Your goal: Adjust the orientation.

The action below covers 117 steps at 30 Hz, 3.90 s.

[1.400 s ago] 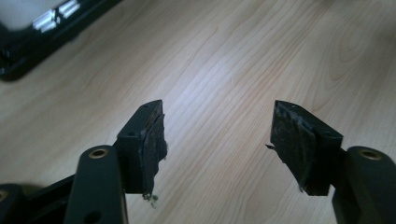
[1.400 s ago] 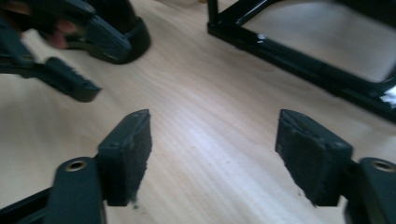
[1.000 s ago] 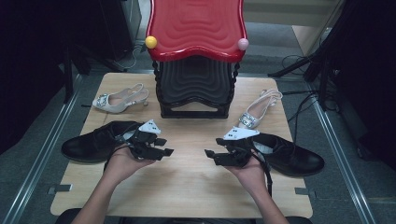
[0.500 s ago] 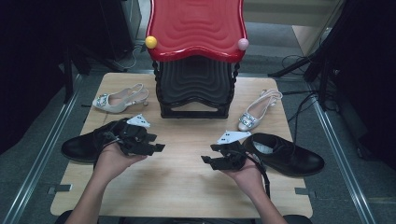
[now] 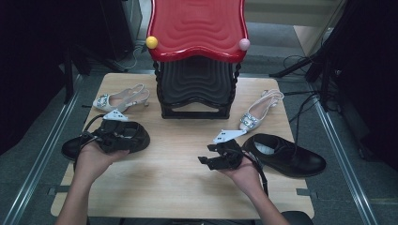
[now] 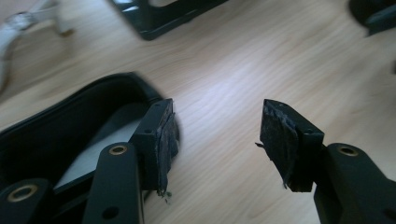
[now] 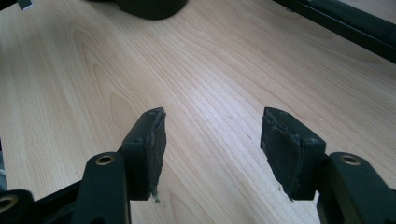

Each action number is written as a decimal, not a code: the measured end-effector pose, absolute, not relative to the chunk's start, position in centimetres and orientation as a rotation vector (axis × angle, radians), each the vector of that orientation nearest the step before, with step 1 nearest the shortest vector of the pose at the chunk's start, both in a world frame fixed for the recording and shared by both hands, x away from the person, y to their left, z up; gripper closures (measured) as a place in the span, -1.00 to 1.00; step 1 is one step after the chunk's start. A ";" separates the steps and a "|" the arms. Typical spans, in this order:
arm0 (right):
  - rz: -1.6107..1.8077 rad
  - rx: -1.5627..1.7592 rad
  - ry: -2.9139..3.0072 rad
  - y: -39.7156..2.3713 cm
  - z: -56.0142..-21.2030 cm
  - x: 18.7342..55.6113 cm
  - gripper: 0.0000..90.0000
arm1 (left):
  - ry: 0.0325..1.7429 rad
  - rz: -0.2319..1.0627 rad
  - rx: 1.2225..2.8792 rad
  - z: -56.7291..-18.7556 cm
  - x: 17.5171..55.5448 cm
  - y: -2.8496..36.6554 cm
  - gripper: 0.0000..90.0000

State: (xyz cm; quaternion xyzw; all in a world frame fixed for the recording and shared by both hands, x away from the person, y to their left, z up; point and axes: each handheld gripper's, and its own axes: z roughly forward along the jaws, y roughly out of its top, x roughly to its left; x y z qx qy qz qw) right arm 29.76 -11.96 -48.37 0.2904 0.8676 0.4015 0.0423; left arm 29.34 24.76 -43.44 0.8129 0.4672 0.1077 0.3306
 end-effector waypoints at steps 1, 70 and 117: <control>1.225 0.888 2.659 -11.9 -48.4 29.8 -0.07 | 1.235 0.275 2.116 -43.7 29.5 25.1 0.01; 1.244 0.945 2.663 -12.3 -48.2 30.9 -0.08 | 1.169 0.008 2.090 -38.4 31.3 18.1 0.80; 1.215 1.086 2.558 -15.8 -48.7 29.8 0.02 | 1.034 -0.066 2.156 -43.7 32.0 11.3 -0.01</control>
